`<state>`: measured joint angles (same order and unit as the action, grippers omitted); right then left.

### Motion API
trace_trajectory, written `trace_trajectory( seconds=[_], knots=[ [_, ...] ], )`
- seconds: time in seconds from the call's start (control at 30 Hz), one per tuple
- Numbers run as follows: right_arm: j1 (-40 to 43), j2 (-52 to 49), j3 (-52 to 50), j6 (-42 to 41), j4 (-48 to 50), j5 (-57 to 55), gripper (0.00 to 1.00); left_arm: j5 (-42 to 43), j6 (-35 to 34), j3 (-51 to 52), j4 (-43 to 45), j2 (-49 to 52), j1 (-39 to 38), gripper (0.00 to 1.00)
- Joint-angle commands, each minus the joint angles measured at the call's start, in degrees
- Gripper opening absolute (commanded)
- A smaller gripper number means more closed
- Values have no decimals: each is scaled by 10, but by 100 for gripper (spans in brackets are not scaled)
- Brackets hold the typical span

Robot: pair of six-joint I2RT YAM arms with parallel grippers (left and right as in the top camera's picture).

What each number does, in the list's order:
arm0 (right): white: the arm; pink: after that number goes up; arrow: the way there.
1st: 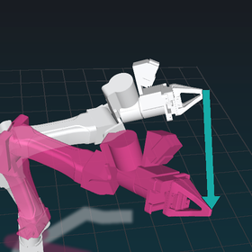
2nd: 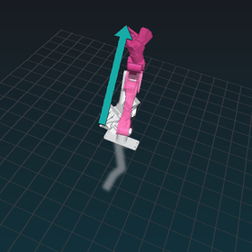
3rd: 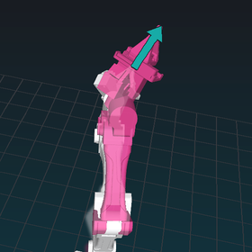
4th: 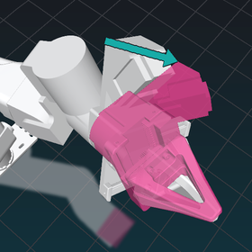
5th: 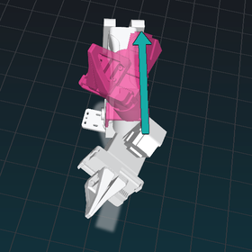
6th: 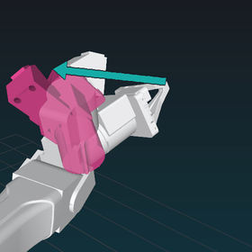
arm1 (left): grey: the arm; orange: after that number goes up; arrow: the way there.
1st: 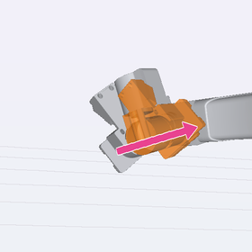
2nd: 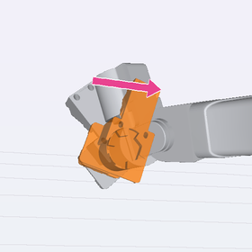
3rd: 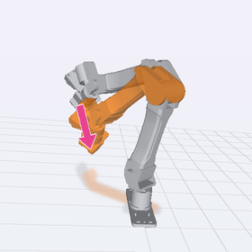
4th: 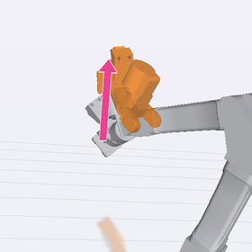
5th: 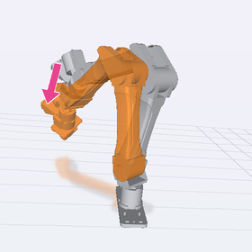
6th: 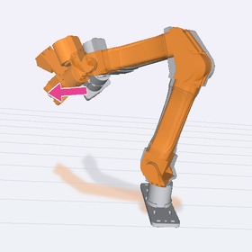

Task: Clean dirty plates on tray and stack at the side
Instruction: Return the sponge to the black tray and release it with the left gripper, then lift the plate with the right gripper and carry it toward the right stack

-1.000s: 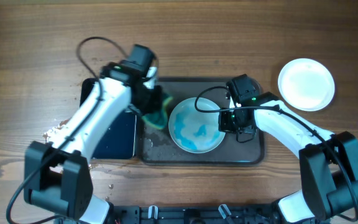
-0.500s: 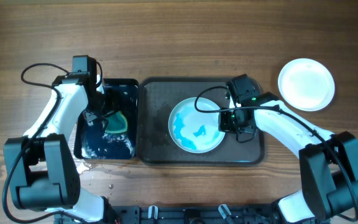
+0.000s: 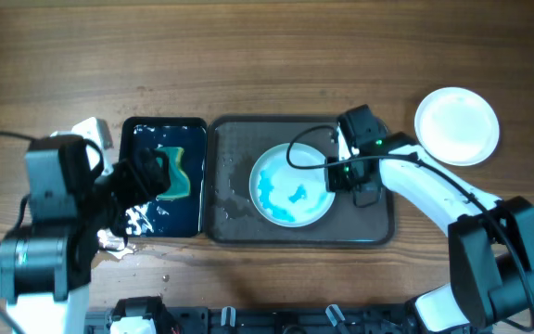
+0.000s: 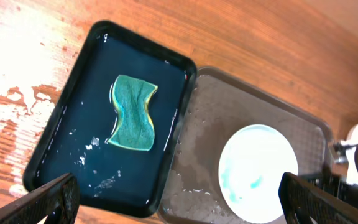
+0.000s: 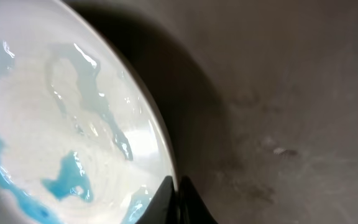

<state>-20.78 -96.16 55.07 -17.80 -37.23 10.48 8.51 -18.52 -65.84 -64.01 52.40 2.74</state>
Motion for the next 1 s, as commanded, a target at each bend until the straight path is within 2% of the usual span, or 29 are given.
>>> trace_trajectory(
  seconds=[0.0,0.2,0.33,0.53,0.8,0.97],
  knots=[
    [2,17,79,46,-25,-20,4,-36,1,-6,-14,-45,1,100],
    [0,21,211,121,-107,-76,4,-41,1,-6,-32,-49,1,100],
    [-1,22,260,160,-125,-85,4,-41,1,-6,-32,-49,1,100],
    [-49,22,339,208,-158,-201,4,-41,1,-6,-32,-49,1,100],
    [-89,22,343,200,-164,-226,5,-41,1,-6,-31,-49,1,100],
    [-93,22,343,120,-159,-153,4,-41,1,-6,-32,-49,1,100]
  ],
)
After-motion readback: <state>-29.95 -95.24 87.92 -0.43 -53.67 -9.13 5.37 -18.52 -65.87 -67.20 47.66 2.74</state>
